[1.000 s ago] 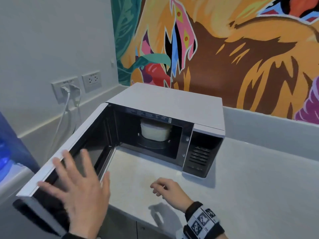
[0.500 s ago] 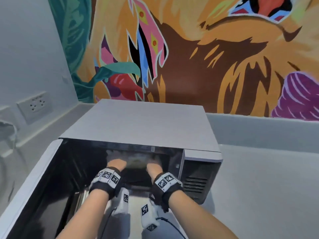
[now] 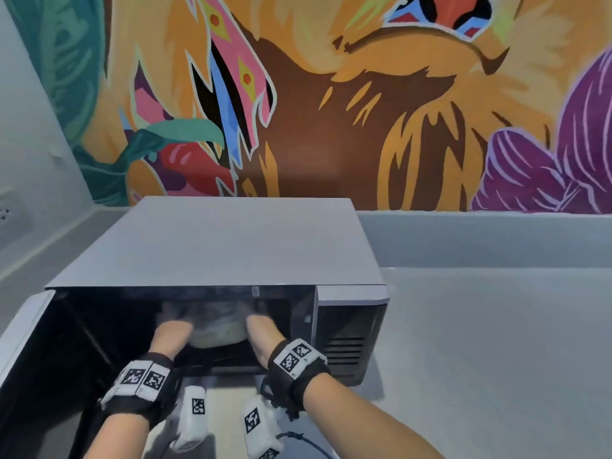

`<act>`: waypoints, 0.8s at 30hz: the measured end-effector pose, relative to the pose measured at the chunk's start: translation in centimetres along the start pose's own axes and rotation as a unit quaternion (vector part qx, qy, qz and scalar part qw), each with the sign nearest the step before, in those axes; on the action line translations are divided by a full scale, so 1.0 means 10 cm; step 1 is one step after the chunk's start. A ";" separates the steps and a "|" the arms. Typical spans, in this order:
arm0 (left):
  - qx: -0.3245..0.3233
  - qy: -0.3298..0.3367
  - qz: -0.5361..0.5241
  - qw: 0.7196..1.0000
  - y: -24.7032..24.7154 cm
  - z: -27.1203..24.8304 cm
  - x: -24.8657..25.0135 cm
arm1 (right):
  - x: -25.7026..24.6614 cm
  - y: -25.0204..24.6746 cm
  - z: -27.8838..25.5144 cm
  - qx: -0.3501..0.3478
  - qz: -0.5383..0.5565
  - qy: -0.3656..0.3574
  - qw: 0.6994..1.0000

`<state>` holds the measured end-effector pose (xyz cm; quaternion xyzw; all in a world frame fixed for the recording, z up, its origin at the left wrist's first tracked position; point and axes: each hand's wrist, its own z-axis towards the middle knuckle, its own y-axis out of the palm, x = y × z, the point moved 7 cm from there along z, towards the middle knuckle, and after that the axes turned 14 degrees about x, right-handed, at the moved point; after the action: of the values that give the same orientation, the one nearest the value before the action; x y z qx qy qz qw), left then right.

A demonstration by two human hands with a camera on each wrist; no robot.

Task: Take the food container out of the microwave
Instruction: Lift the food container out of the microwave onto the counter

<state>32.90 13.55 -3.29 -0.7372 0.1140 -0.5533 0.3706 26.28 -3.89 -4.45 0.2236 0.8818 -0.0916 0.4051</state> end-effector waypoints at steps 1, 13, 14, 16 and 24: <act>0.034 -0.011 -0.035 0.999 -0.09 -0.13 -0.01 | -0.03 0.01 -0.12 -0.036 -0.061 -0.068 0.995; -0.075 -0.006 -0.038 0.996 0.04 -2.40 -0.27 | 1.10 -1.45 -0.81 -0.142 0.006 -0.089 0.986; -0.086 0.001 -0.034 0.996 0.18 -2.58 -0.30 | 1.16 -1.69 -0.84 -0.132 0.018 -0.098 0.986; -0.118 0.012 -0.032 0.992 0.49 -2.94 -0.28 | 1.26 -2.20 -0.83 -0.080 0.018 -0.109 0.991; -0.229 0.094 -0.078 0.966 1.62 -3.99 0.39 | 1.11 -3.85 -0.82 0.045 0.064 -0.111 0.991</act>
<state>2.31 -16.80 -6.83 -0.7536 0.2147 -0.6064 0.1351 -3.65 -31.56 -8.16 0.2860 0.8101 -0.1290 0.4952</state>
